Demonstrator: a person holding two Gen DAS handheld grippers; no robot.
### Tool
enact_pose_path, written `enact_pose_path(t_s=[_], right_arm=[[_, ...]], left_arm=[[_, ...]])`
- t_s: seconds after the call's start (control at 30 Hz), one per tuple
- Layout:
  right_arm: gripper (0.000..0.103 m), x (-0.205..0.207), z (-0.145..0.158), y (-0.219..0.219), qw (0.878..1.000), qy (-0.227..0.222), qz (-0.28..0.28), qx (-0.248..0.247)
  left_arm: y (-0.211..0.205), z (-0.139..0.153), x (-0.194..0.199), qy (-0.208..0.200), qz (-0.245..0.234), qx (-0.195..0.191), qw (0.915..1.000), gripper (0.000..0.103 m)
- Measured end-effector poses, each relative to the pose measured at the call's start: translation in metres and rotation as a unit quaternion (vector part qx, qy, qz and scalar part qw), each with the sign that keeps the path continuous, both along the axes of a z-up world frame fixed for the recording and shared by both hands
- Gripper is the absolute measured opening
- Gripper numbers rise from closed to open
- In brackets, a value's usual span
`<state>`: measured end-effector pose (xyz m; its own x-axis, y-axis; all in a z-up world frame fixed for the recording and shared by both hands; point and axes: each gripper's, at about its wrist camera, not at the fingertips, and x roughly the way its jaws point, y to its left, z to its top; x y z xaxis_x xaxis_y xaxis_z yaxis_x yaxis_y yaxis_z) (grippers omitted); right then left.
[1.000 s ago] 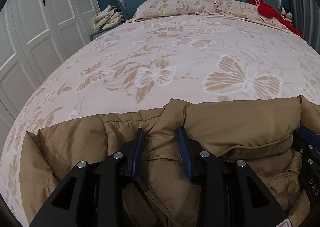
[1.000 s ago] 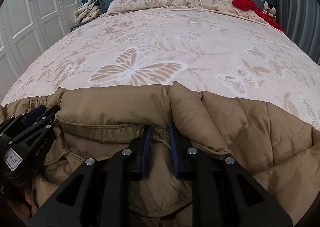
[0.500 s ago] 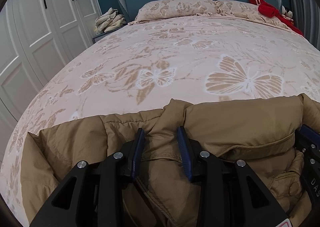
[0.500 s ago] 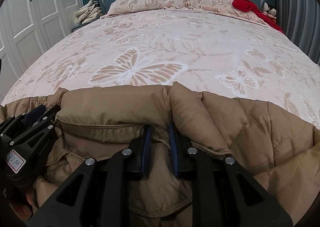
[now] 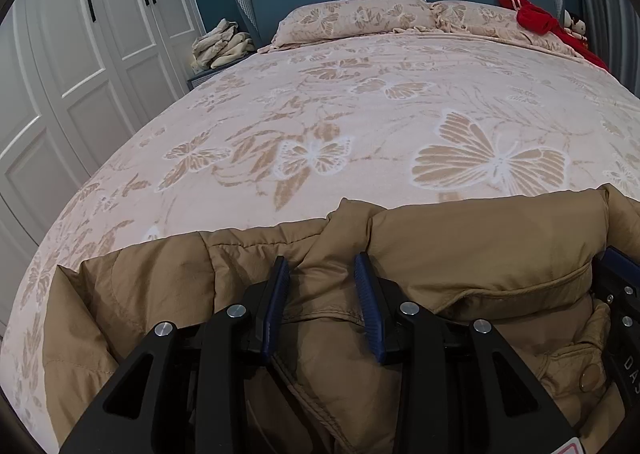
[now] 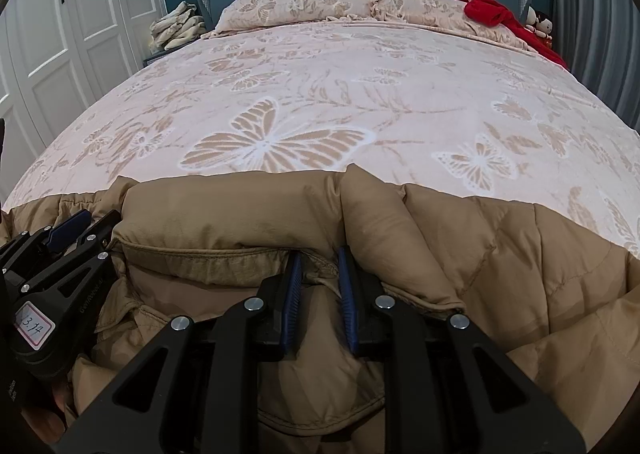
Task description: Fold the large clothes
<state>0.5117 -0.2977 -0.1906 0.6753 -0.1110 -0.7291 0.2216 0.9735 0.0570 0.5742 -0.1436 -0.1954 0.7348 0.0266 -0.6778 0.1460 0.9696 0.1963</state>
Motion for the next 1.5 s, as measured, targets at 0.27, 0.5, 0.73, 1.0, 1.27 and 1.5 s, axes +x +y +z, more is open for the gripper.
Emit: enact_pose_path(t_s=[0.27, 0.5, 0.73, 1.0, 1.27, 1.5], right_arm=[[0.017, 0.000, 0.000, 0.000, 1.000, -0.002, -0.001, -0.001], [0.018, 0.002, 0.003, 0.001, 1.000, -0.005, -0.002, -0.003], [0.019, -0.003, 0.025, -0.008, 0.999, 0.021, 0.003, 0.034], [0.071, -0.227, 0.115, -0.019, 0.996, -0.037, 0.021, 0.078], [0.071, -0.466, 0.075, -0.052, 0.980, 0.037, -0.115, 0.156], [0.072, -0.499, 0.049, -0.037, 0.957, 0.022, -0.156, 0.245]], left_arm=[[-0.001, 0.000, -0.001, -0.001, 0.000, 0.000, 1.0000, 0.034], [0.000, 0.000, 0.001, -0.002, 0.001, 0.005, 1.0000, 0.034], [0.015, 0.028, -0.002, 0.040, 0.000, -0.006, 0.9992, 0.048], [0.156, 0.102, -0.160, 0.095, -0.019, -0.145, 0.9847, 0.086], [0.314, 0.063, -0.299, 0.198, 0.080, -0.204, 0.9553, 0.086], [0.336, 0.030, -0.326, 0.245, 0.083, -0.266, 0.9288, 0.086]])
